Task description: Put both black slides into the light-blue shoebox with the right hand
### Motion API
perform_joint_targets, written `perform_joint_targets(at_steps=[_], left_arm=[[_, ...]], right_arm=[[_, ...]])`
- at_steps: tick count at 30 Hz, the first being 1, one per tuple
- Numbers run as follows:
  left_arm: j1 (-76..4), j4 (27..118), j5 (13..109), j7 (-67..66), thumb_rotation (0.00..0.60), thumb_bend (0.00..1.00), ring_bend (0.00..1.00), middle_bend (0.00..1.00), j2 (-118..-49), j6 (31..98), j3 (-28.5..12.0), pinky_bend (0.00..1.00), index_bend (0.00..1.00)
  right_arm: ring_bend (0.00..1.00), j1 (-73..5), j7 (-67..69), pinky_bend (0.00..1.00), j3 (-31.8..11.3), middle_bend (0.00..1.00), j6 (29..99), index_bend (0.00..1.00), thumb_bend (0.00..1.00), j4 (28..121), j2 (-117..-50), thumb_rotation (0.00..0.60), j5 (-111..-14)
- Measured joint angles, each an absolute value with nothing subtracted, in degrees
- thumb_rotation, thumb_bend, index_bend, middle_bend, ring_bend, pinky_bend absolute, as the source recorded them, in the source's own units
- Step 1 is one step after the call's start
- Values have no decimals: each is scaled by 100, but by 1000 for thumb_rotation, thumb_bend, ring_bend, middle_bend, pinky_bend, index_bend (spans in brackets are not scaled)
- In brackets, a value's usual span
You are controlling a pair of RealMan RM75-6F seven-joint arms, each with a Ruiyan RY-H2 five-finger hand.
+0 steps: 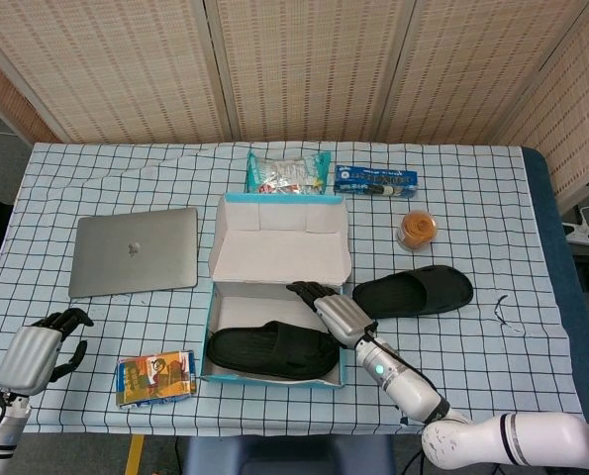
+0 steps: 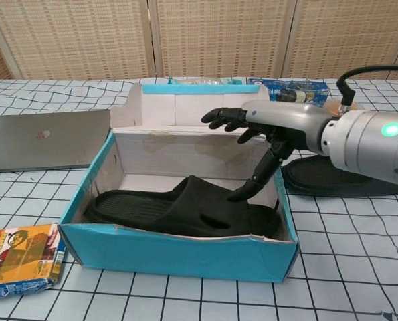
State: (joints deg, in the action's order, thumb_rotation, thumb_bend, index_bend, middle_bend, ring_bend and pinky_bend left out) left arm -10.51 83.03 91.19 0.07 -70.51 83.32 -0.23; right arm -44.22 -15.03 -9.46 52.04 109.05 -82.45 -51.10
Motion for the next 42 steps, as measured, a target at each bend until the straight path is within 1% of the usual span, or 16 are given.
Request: perform_joint_targets(at_steps=[7,12,17,21,24,29,32,42], left_arm=[[-1057,8313,9121,-20,600,455,378,313,-7052,8313,-14,596,391],[-1051,8291,9111,3,600,455,378,316,-7051,8336,-27,596,391],[-1051,8292,9102,-10,600,454,378,319,-7054,8339,-38,596,391],[-1054,8303,9059,-20,600,455,378,319,-7064,8301,-42,596,391],[-1057,8303,9060,-59,600,455,378,319,-7067,8292,-39,596,391],[-1061,8294,9081,-65,600,455,378,319,-7077,8304,-38,597,391],[-1061,8276,9075,-67,600,456,378,319,-7080,8300,-38,596,391],[-1054,8286,9084,-51,600,455,378,319,-7075,8324,-40,596,391]], right_arm=[[0,-4284,-1171,100,-963,24,5158,0,0,11165,-7803,600,-5366],[0,-4109,-1259,100,-874,24,5407,0,0,11316,-7325,600,-5590],[0,-3778,-1356,100,-528,20,5683,0,0,11290,-6878,600,-6065],[0,-3522,-1333,93,-177,20,5753,1,0,10872,-6700,600,-6531],[0,-3387,-1238,81,-40,20,5771,0,0,10377,-6700,600,-6722],[0,-3262,-874,74,44,20,5674,14,0,9463,-6844,600,-6910],[0,-3242,-515,71,34,26,5499,28,0,8917,-7010,600,-7010],[0,-3309,186,71,-108,39,5006,33,0,7690,-7705,600,-7147]])
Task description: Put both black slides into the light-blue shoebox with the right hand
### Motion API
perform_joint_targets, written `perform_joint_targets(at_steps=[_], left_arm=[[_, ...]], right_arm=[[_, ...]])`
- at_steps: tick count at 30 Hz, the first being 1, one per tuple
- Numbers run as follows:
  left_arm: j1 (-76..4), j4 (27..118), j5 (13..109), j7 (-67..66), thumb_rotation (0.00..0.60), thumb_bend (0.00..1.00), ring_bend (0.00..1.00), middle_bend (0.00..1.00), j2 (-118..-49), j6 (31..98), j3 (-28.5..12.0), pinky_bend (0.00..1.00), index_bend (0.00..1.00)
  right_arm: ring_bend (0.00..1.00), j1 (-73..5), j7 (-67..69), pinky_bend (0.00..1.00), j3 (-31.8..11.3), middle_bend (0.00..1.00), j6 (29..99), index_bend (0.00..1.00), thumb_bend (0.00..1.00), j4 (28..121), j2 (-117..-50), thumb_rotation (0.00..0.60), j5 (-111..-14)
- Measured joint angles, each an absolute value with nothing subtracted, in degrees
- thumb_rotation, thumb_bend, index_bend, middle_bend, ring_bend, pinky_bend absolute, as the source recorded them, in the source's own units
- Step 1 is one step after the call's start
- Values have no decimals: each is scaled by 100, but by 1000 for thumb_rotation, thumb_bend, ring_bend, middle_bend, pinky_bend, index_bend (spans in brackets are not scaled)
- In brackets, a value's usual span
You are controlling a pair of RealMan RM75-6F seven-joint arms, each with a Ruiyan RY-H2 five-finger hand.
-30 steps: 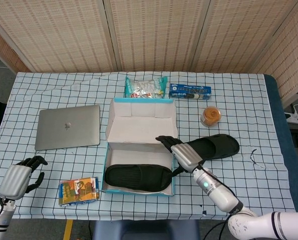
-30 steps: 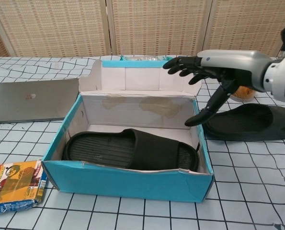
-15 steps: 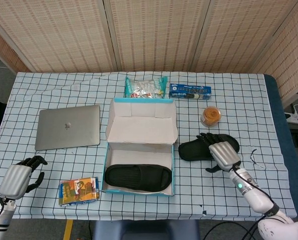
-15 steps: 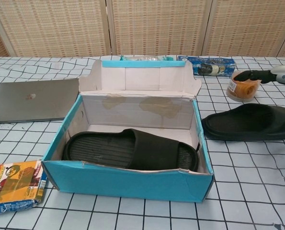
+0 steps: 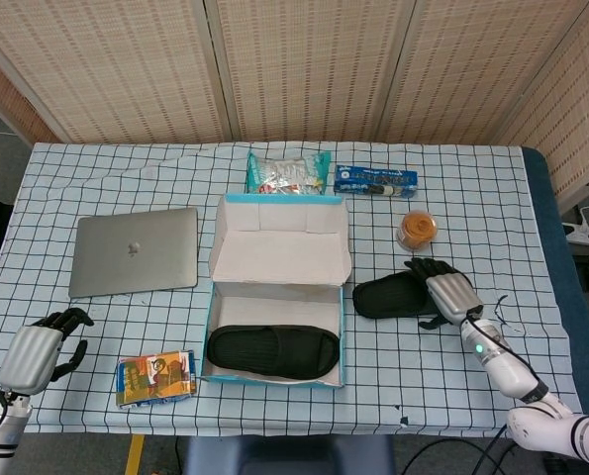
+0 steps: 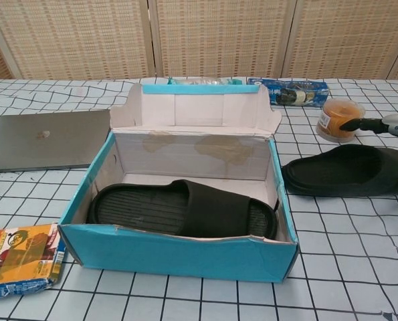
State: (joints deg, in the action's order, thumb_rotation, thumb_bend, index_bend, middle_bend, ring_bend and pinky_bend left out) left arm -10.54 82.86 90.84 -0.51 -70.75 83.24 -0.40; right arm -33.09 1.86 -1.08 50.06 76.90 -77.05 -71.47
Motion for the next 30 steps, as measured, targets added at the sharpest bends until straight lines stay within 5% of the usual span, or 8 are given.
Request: perform_joint_targets(at_steps=[9,15,23,30], left_arm=[[-1052,8283,9083,-53,600,455,378,319,-7078,8332,-47,596,389],[-1061,8265,9070,-85,600,456,378,319,-7091,8298,-39,596,374],[-1062,8267,9044,-51,600,455,378,319,-7086,8277,-43,596,369],[-1066,8267,9026,-32,600,457,378,319,-7080,8258,-48,597,370]], right_arm=[[19,-3372,595,74,-273,102,4791,54,0,6807,-8317,600,-7242],[207,-3357,691,223,-333,246,4791,98,0,6666,-8425,600,-7278],[466,-3226,740,470,-364,485,5025,378,0,6702,-8401,600,-7348],[582,-3011,361,587,-458,601,5722,555,0,7330,-8100,600,-7415]])
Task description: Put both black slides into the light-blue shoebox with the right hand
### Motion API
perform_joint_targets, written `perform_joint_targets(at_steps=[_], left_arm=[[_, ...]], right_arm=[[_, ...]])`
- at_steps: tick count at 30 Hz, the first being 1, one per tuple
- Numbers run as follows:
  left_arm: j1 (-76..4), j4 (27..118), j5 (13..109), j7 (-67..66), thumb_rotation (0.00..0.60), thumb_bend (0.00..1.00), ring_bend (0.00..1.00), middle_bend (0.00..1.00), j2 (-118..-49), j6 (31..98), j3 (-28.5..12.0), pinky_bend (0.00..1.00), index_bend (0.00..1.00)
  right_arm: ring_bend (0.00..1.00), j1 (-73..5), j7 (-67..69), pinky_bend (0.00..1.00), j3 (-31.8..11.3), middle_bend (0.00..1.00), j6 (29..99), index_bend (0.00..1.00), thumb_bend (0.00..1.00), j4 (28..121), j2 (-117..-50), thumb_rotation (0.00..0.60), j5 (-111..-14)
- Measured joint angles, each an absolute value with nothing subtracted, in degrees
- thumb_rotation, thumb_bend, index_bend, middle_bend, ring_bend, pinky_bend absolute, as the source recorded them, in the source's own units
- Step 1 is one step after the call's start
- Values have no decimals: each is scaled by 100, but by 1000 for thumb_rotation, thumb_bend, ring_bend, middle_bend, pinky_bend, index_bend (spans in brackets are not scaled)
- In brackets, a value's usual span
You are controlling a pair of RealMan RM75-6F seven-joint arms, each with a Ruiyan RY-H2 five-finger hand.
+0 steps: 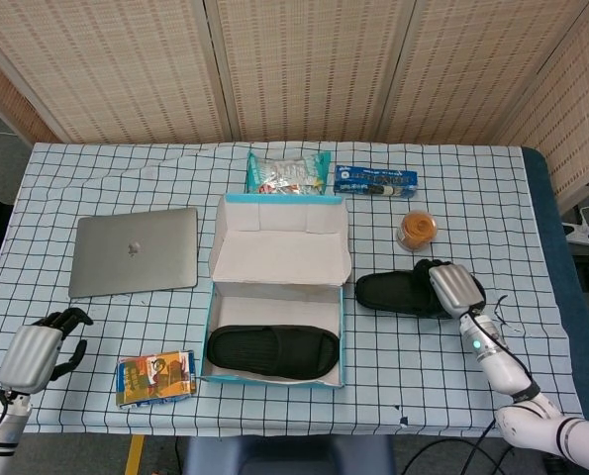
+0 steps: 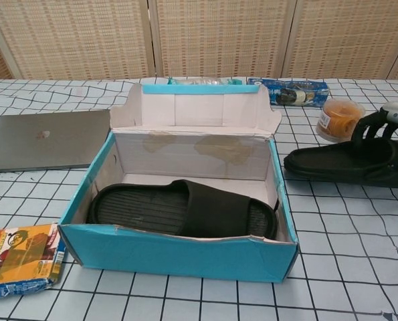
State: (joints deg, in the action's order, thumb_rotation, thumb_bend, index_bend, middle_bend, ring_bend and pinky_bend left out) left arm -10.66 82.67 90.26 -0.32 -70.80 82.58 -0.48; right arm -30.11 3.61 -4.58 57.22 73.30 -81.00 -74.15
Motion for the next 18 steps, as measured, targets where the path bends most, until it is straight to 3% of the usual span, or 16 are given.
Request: perform_joint_targets(at_steps=[8,14,18], left_arm=[[-1060,8293,9089,-72,600,456,378,319,-7080,8297,-23,596,373],[-1062,8308,9100,-85,600,456,378,319,-7079,8286,-11,596,374],[-1060,8283,9116,-71,600,455,378,319,-7082,8320,-19,596,376]], right_arm=[[604,-2752,-1721,621,-552,626,6442,592,0,8955,-7542,600,-6931],[612,-2556,-3923,632,-633,639,7874,608,0,10224,-7479,600,-6957],[618,-2531,-5058,638,-727,644,8686,613,0,10752,-7831,600,-7354]])
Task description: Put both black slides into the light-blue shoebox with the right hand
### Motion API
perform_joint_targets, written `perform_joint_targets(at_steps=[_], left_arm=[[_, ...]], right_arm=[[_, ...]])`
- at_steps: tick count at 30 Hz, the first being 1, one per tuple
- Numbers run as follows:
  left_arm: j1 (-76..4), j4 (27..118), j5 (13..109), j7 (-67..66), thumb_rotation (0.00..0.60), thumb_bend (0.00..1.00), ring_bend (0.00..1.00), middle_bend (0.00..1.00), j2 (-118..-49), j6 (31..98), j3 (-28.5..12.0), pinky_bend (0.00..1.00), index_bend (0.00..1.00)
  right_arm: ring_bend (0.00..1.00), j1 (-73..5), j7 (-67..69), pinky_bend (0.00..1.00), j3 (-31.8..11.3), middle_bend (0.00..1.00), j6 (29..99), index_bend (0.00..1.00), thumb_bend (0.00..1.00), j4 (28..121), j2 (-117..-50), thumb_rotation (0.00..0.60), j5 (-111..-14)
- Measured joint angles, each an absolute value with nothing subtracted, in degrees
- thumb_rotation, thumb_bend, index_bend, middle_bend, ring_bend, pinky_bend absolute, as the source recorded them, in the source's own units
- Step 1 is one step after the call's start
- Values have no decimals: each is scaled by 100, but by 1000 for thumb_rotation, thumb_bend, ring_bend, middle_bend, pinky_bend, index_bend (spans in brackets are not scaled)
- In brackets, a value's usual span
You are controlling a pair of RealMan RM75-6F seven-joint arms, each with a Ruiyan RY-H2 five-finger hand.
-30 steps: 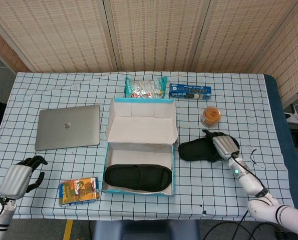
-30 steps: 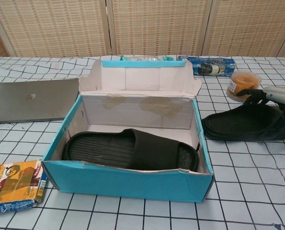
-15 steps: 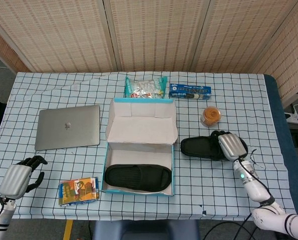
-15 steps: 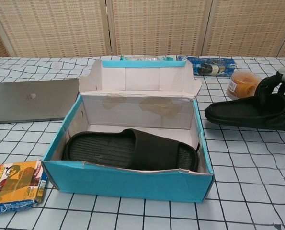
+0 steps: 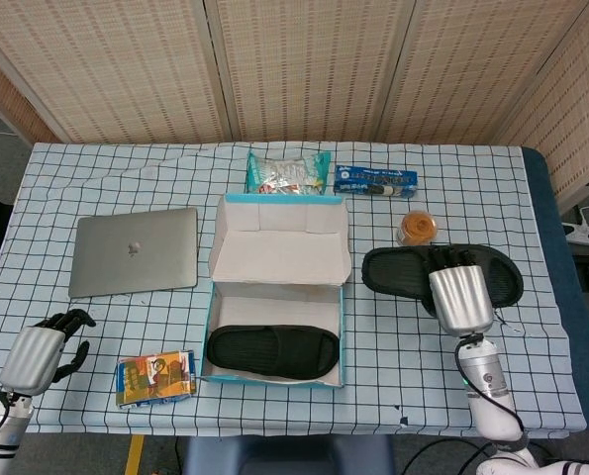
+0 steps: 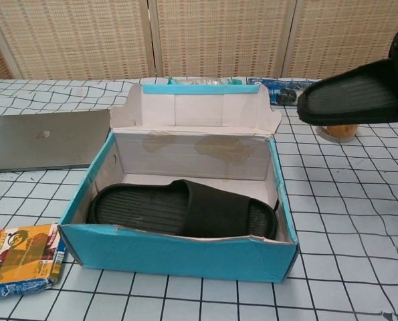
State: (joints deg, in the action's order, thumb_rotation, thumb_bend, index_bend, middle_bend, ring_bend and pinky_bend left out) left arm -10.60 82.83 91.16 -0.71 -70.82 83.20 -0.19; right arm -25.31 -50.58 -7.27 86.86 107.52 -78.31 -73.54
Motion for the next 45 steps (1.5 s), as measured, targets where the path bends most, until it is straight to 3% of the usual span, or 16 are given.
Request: perform_joint_targets(at_steps=[7,18,27,45], left_arm=[[-1053,8288,9123,-3,600,455,378,319,-7071,8361,-30,596,376],[-1042,8295,9130,189,600,455,378,319,-7023,8399,-40,596,384],[-1023,8320,9109,339,600,455,378,320,-6966,8443,-70,596,388],[-1025,8356,9024,323,600,456,378,320,-6954,8377,-88,597,389]], right_arm=[[639,-2849,-5079,659,-823,664,8771,634,0,10268,-8755,600,-8396],[652,-3581,-3007,668,-960,683,8848,657,26,7624,-10284,600,-9757],[655,-3845,-1340,668,-1009,687,9042,664,100,6106,-11423,600,-9931],[662,-3662,-200,668,-665,693,8491,671,114,5283,-11954,600,-9529]])
